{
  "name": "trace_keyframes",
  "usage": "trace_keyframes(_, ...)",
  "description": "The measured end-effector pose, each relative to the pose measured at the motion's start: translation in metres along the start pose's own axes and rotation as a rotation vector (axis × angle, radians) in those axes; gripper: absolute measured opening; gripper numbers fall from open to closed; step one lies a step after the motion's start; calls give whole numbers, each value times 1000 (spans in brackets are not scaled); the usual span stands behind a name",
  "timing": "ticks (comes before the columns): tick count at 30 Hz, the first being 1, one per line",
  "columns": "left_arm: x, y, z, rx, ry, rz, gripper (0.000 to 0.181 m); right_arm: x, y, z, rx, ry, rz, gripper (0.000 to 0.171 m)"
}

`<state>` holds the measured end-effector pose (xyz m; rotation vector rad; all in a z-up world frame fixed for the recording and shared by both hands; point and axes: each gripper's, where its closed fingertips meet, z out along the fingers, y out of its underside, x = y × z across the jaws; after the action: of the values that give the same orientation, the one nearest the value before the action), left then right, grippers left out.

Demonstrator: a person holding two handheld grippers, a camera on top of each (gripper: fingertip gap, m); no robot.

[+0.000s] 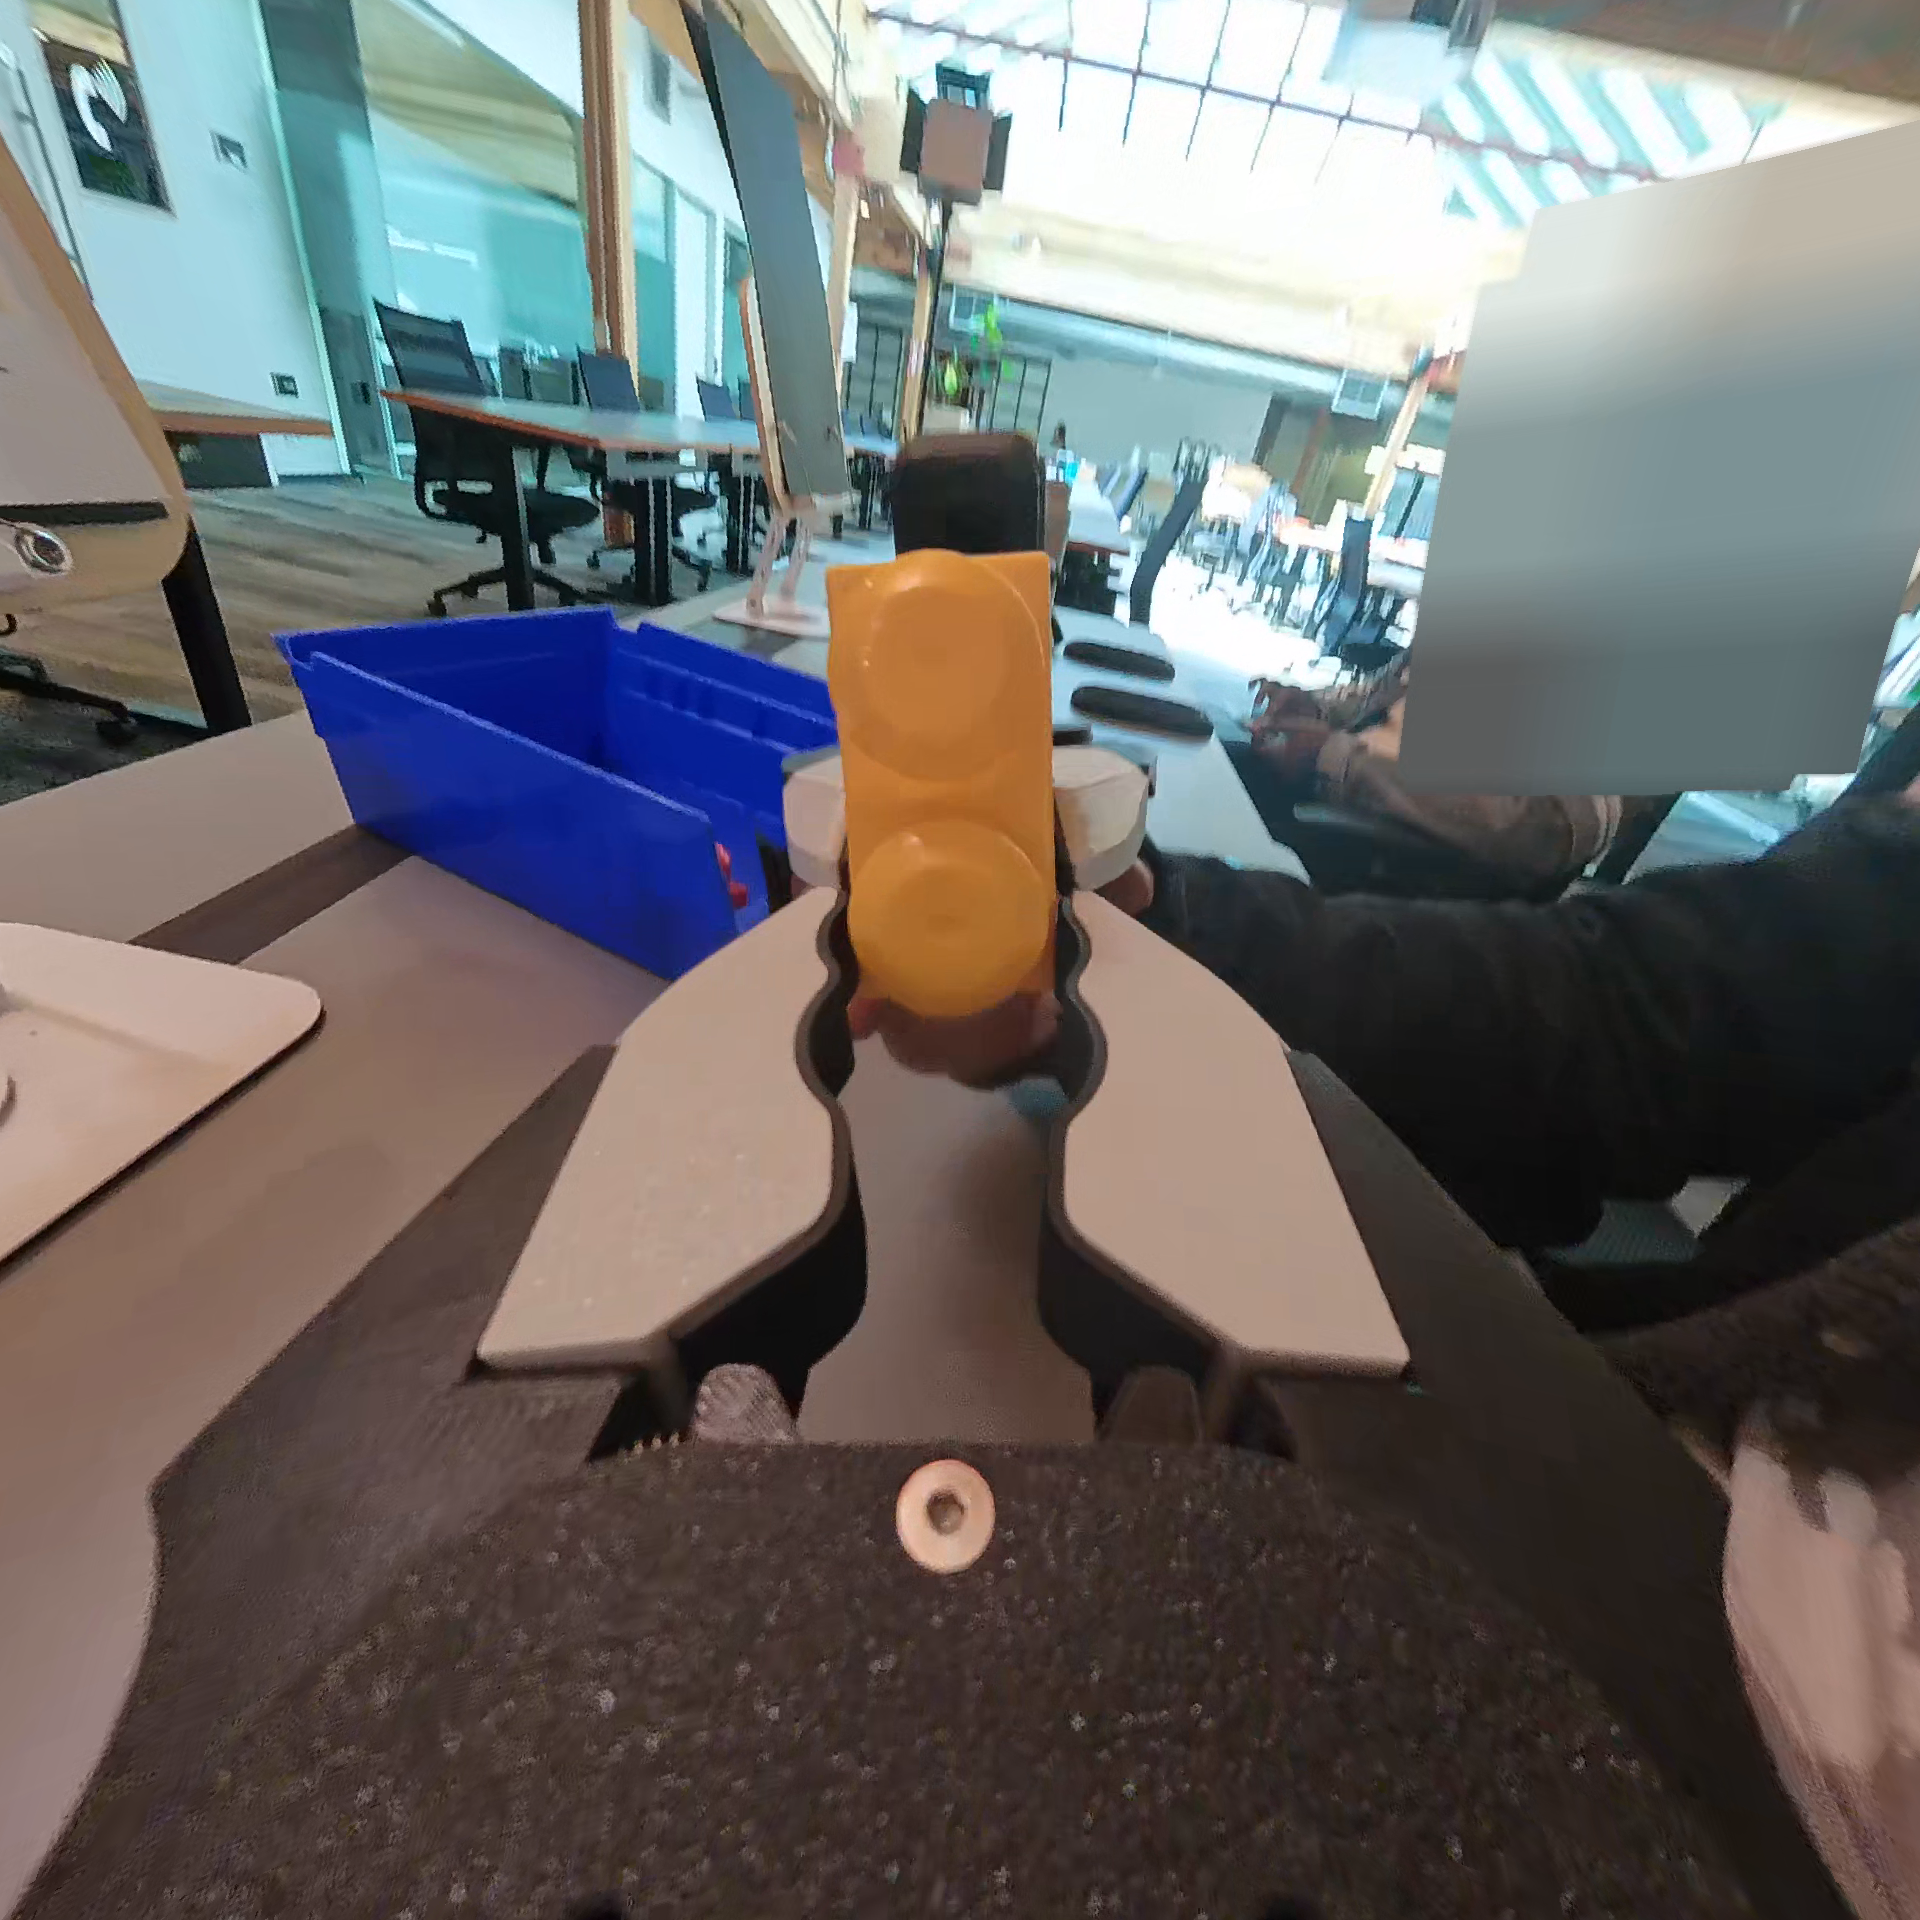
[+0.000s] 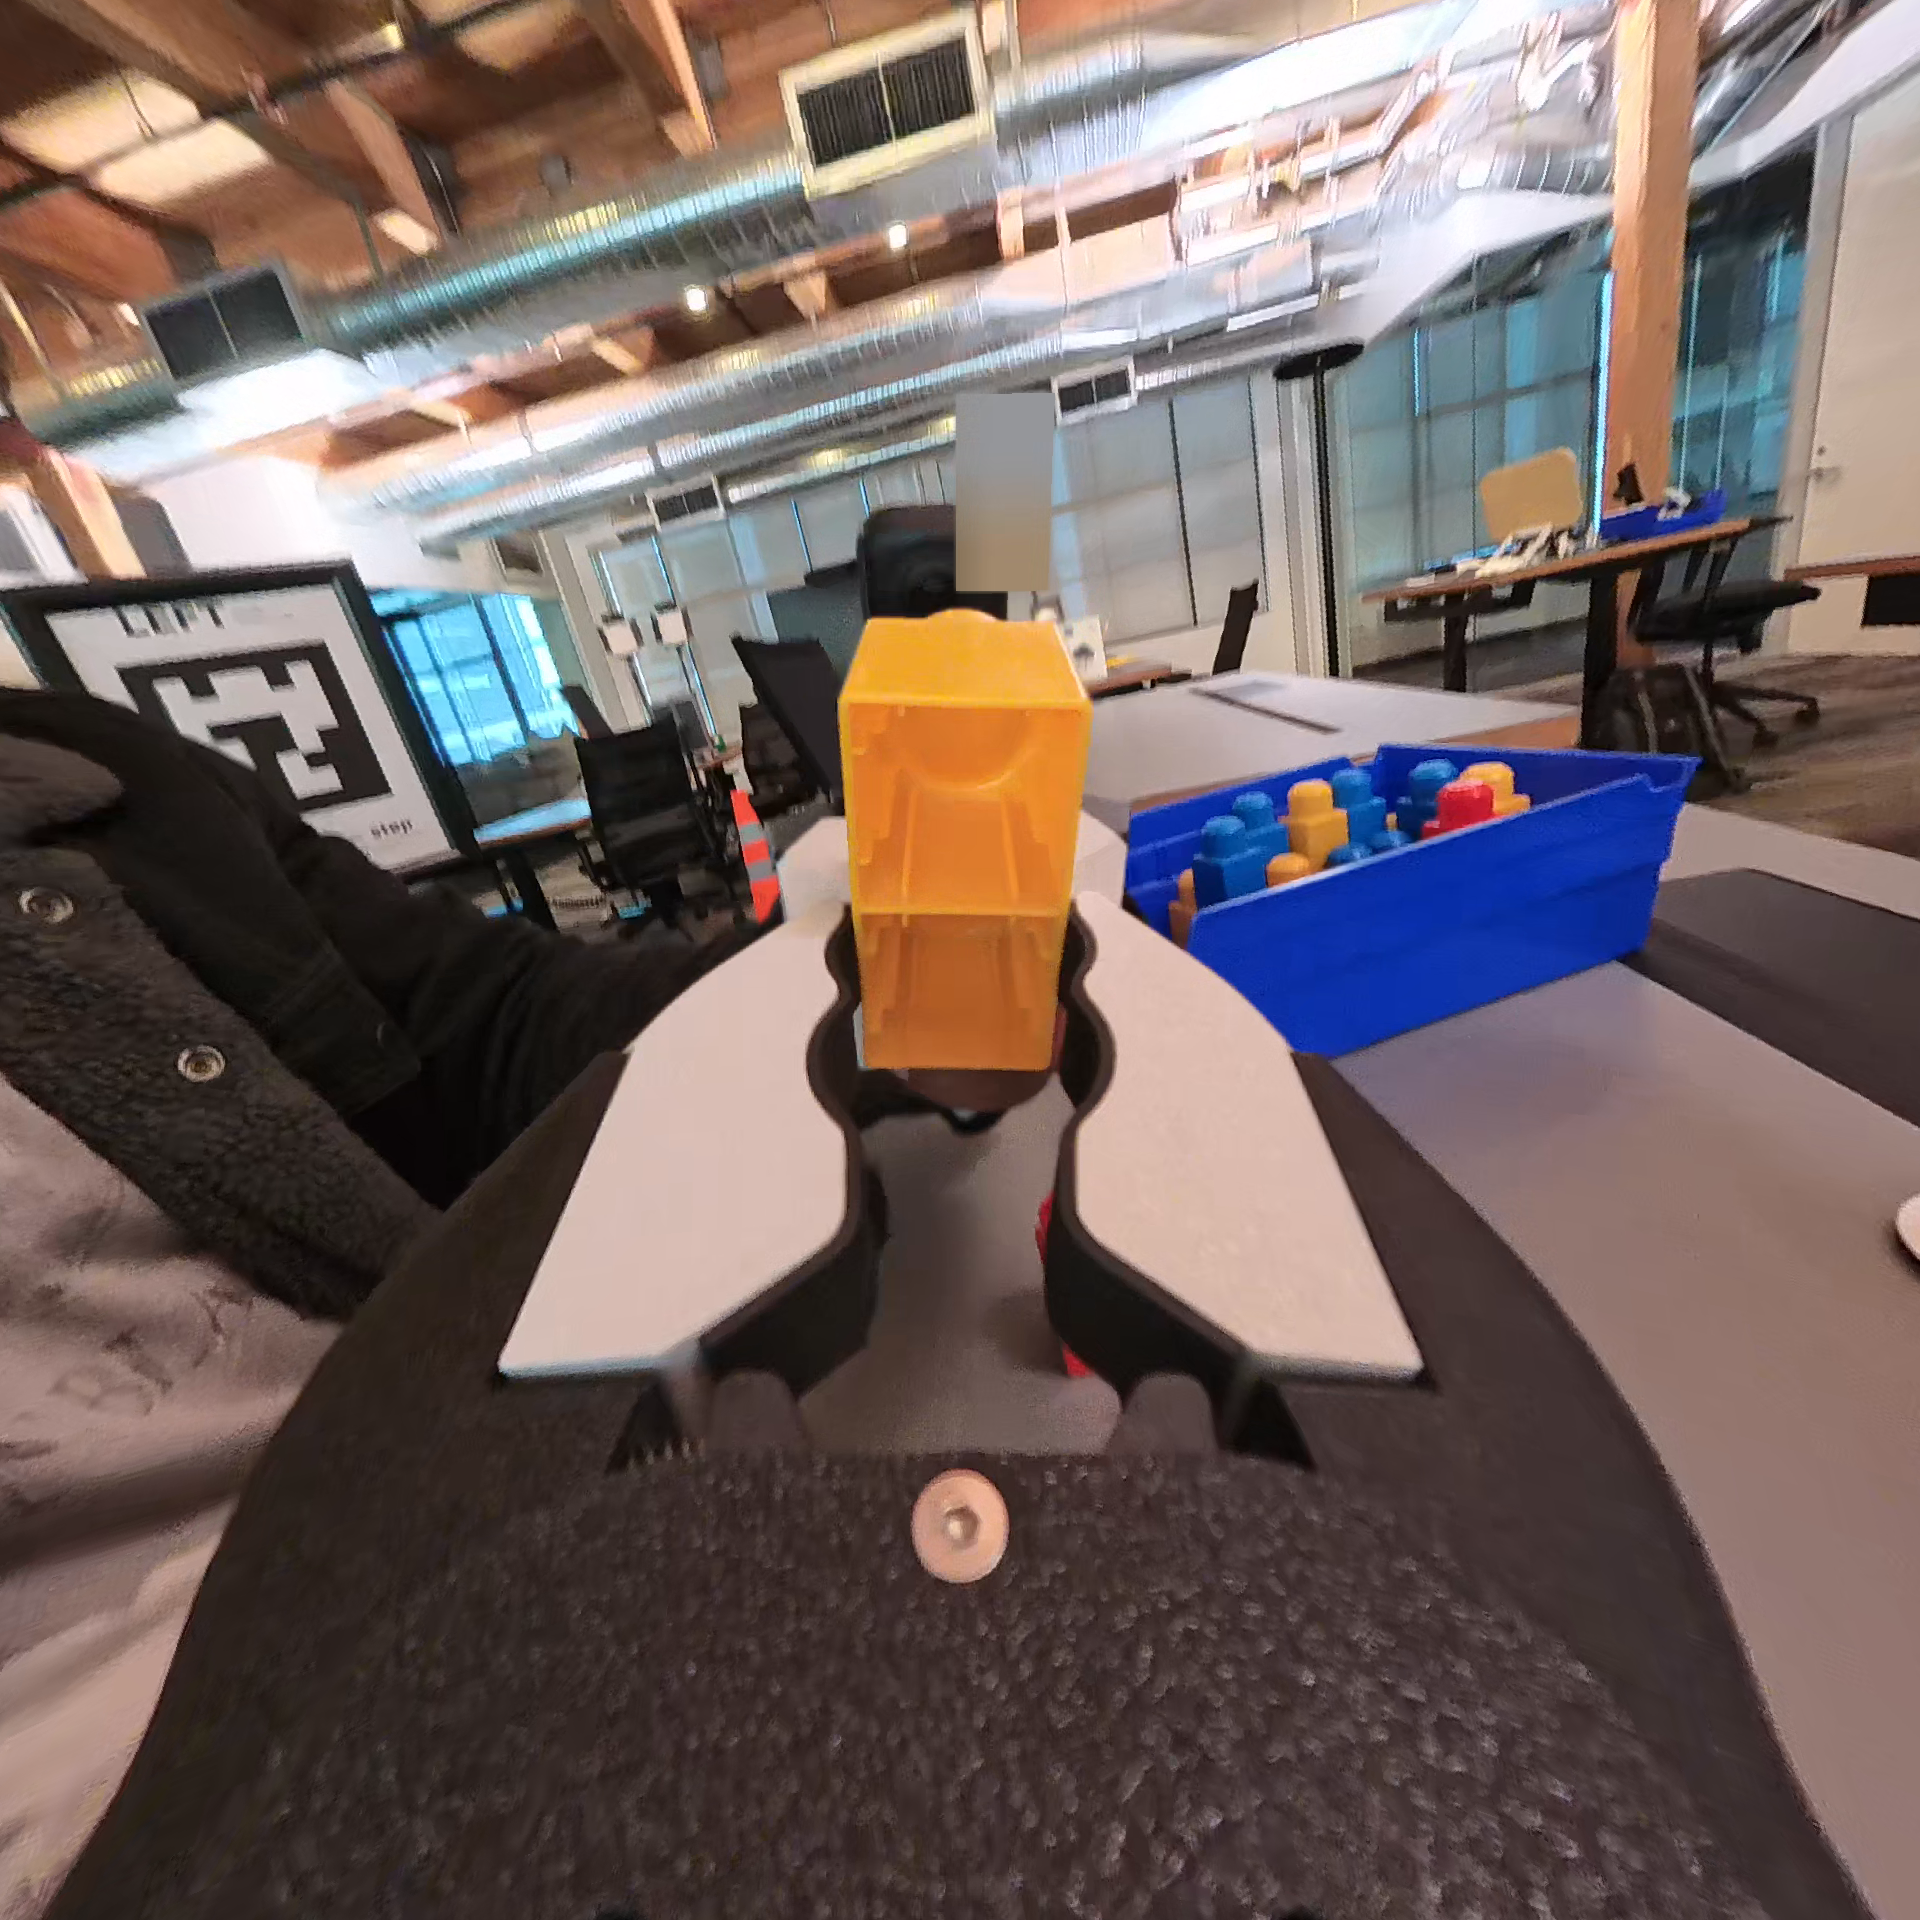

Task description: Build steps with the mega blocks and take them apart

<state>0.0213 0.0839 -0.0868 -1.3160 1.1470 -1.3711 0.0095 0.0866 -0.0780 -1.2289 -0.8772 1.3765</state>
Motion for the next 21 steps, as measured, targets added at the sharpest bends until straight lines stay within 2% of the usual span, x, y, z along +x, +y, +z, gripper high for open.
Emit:
trace_keyframes(6,-9,15,-16,-151,-24,82,36,12,22,-15,-191,79,-33,33)
trace_keyframes(9,-10,22,-24,-229,-38,130,36,18,21,-25,-244,128,-54,40)
trace_keyframes(12,-14,46,-28,-402,-62,202,36,18,25,-29,-320,170,-110,42)
trace_keyframes(16,-11,78,-27,-594,-51,257,36,13,50,-24,-497,171,-167,42)
trace_keyframes(21,-9,87,-26,-655,-49,293,36,9,81,-22,-714,171,-217,39)
